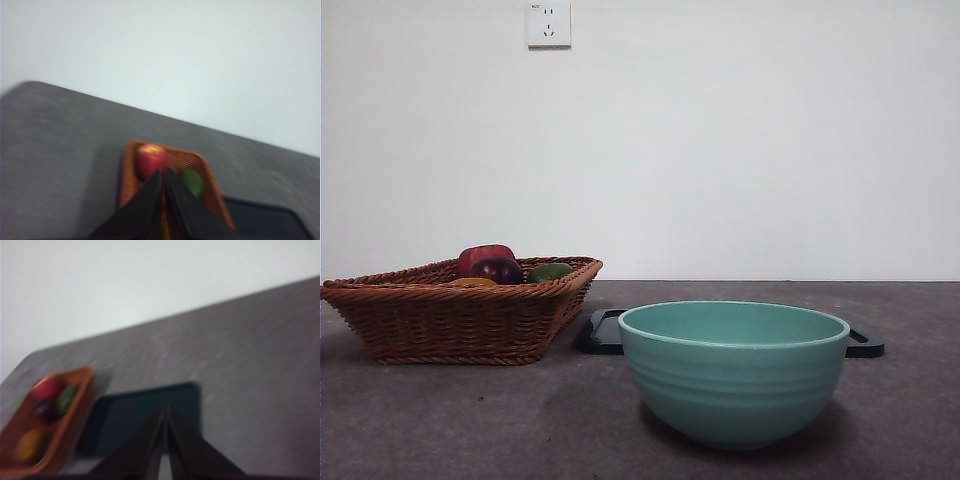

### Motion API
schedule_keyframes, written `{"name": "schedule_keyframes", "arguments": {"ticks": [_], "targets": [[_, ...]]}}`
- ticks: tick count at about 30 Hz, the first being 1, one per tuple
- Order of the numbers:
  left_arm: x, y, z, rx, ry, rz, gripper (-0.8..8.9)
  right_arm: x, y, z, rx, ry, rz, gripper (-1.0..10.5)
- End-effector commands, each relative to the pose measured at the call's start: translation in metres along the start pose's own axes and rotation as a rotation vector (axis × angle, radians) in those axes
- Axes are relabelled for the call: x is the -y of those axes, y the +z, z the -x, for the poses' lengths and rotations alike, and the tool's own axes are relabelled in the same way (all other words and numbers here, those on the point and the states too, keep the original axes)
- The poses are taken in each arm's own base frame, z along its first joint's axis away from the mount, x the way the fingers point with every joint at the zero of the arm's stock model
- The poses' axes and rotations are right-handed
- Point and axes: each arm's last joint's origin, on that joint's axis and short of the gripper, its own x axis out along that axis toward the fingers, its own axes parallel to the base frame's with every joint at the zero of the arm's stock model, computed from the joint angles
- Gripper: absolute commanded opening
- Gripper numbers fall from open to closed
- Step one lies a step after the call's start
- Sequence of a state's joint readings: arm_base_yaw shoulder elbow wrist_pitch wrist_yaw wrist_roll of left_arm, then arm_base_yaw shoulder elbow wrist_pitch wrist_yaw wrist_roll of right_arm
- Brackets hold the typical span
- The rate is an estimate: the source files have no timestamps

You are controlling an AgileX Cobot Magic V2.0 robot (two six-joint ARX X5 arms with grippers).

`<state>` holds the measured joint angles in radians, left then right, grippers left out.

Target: Pick up the wifruite, put it on the bowl, pick up the plate, put it on desk

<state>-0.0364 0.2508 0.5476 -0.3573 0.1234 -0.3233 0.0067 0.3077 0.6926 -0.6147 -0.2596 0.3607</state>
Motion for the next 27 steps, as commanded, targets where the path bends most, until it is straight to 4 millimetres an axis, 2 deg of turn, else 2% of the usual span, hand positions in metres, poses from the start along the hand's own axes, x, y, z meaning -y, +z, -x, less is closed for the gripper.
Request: {"name": "schedule_keyframes", "arguments": {"ticks": [1, 5, 11, 20, 27], "targets": [[0.009, 0.018, 0.004, -0.017, -0.056, -0.048, 0.10, -0.007, 0.008, 0.004, -0.049, 0.083, 0.045, 0.1], [0.019, 0.036, 0.007, -0.095, -0.120, -0.073, 0.10, -0.016, 0.014, 0.009, -0.097, 0.155, 0.090, 0.1], [0.031, 0.053, 0.012, -0.198, -0.224, -0.091, 0.10, -0.026, 0.019, 0.015, -0.123, 0.268, 0.176, 0.1], [0.041, 0.056, 0.017, -0.267, -0.351, -0.126, 0.10, -0.033, 0.009, 0.010, -0.283, 0.424, 0.223, 0.1], [0.047, 0.052, 0.019, -0.317, -0.442, -0.137, 0.10, -0.035, 0.008, 0.012, -0.319, 0.476, 0.211, 0.1]]}}
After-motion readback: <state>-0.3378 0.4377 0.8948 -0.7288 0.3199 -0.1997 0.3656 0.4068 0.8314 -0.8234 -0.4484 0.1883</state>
